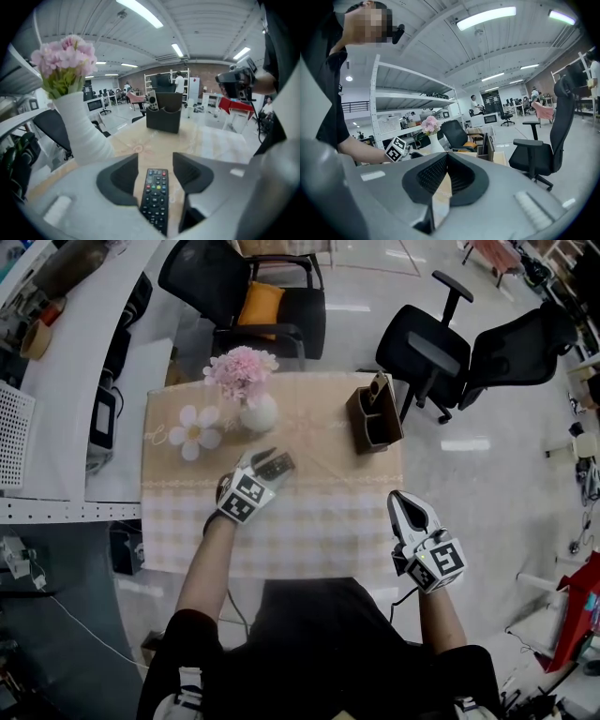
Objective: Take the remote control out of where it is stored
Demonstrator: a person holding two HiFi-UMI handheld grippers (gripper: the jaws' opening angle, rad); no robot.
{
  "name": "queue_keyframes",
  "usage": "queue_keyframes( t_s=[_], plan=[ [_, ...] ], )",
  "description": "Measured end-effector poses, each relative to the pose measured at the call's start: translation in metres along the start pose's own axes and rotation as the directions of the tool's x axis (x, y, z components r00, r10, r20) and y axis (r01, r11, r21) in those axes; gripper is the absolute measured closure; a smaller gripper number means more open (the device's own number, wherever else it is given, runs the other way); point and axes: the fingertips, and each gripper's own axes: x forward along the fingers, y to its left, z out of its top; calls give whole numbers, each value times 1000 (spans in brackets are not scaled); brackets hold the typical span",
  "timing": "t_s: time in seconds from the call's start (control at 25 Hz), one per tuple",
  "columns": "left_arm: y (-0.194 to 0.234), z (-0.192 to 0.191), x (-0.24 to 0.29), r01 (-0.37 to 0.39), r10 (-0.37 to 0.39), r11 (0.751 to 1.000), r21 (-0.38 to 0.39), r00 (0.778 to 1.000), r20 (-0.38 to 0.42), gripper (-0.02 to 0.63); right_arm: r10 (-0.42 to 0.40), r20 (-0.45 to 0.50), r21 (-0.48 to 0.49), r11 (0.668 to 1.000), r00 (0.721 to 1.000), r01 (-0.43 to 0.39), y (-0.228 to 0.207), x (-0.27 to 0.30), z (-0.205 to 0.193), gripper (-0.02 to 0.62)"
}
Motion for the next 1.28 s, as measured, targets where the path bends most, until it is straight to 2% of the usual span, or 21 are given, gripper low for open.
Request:
queue_keyframes(
  t_s=[0.24,0.4,0.56,0.68,0.76,0.84,0.92,1.28],
  plan=[
    [-5,33,-45,-93,92,996,2,988,127,448,42,42,-28,999,998,-41,11,-8,16,591],
    [-10,57,-84,-128,136,991,-46,954,266,500,71,65,-19,997,995,-70,21,-11,22,589],
    [-13,72,-119,-145,187,980,-138,909,373,532,97,69,-38,995,993,-95,30,-17,22,591],
    [-21,86,-144,-137,228,965,-223,861,454,573,100,70,-42,994,993,-97,32,-24,22,590],
    [-28,93,-159,-148,256,958,-244,824,505,601,102,79,-48,994,992,-98,35,-29,25,589],
    [-35,101,-173,-171,283,954,-248,787,548,601,104,93,-58,993,990,-99,38,-34,30,589],
    [-42,108,-183,-173,292,952,-252,764,576,601,103,108,-70,993,989,-96,40,-39,34,591],
    [-66,143,-187,-95,239,963,-252,729,641,602,55,158,-91,995,986,-40,32,-68,55,591]
  ],
)
